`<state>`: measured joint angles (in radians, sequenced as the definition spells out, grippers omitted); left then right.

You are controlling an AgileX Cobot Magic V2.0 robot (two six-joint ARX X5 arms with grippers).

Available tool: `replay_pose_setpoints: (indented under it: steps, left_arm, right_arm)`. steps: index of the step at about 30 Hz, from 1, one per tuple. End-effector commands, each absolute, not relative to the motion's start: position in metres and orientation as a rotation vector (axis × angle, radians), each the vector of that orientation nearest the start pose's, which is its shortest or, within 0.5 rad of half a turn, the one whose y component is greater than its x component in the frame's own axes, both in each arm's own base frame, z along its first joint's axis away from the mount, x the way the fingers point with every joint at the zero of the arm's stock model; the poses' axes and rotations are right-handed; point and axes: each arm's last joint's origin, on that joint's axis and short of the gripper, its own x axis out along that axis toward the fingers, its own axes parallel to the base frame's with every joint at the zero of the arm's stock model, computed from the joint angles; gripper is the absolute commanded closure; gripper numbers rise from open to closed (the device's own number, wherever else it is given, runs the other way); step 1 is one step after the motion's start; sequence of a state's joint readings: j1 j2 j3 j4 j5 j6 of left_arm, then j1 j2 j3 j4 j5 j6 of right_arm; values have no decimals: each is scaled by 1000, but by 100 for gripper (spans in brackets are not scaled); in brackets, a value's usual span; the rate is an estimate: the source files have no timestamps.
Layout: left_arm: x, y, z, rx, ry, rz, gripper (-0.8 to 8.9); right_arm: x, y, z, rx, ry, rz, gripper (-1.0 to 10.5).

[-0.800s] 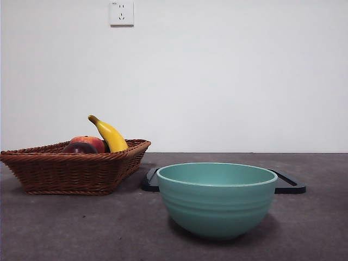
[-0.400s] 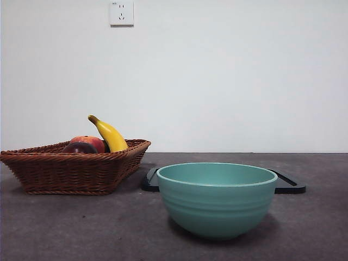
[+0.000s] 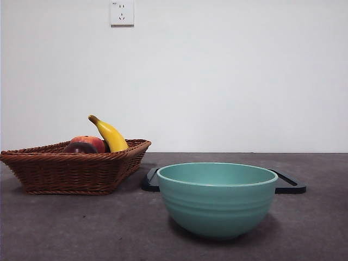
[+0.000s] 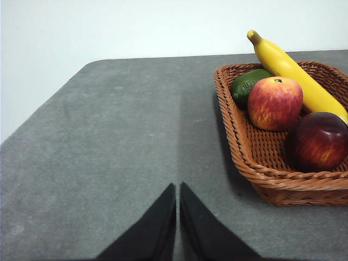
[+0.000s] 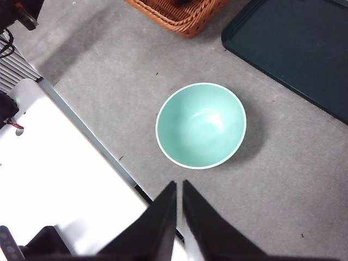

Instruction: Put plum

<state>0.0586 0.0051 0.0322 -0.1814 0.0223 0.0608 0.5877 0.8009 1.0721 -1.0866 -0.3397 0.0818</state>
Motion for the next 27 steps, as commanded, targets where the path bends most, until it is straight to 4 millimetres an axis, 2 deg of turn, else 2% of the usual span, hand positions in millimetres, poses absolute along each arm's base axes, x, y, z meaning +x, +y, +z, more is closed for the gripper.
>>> replay_pose_setpoints:
  steps: [1, 22, 27]
  left_arm:
    - [95, 5, 149, 48, 180, 37, 804]
    - [95, 5, 149, 48, 180, 37, 804]
    - [95, 5, 149, 47, 180, 37, 804]
  right_arm:
    - [97, 77, 351, -43, 852, 852, 939]
    - [97, 77, 352, -42, 843, 853, 939]
    - [109, 70, 363, -52, 600, 747, 939]
